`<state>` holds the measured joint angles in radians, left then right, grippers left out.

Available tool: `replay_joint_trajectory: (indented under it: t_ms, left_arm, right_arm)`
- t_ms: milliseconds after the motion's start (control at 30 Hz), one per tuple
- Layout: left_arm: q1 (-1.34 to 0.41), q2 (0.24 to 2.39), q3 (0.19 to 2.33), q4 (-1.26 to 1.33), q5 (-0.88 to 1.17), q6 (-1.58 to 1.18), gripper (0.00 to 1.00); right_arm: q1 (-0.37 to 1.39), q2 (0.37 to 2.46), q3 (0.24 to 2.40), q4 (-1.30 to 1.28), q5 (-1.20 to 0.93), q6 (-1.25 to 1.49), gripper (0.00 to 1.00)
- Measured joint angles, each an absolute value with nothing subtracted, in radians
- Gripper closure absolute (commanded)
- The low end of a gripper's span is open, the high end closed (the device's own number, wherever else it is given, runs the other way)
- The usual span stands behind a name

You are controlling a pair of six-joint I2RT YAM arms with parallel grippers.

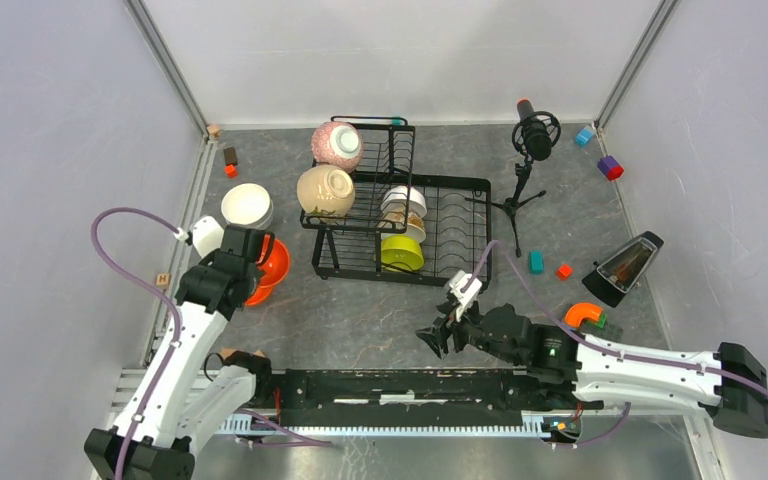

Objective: Unload the bowls from the dish rack
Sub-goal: Place the bowl with the bowl.

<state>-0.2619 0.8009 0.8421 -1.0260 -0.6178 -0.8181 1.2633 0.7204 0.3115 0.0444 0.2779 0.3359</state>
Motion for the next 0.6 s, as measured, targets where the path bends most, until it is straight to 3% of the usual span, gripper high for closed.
replay_joint_trajectory:
  t_ms: [167, 600]
  left_arm:
    - [-0.191, 0.813, 0.817, -0.987, -0.597, -0.920, 0.98]
    - [0.187, 0.830, 0.656, -0.872, -0.378, -0.958, 0.98]
  right_arm:
    - [1.263, 0.670, 0.270, 0.057, 0.297, 0.376, 0.24]
    - [1.263, 0.636, 0.210, 0.075, 0.301, 0.434, 0.24]
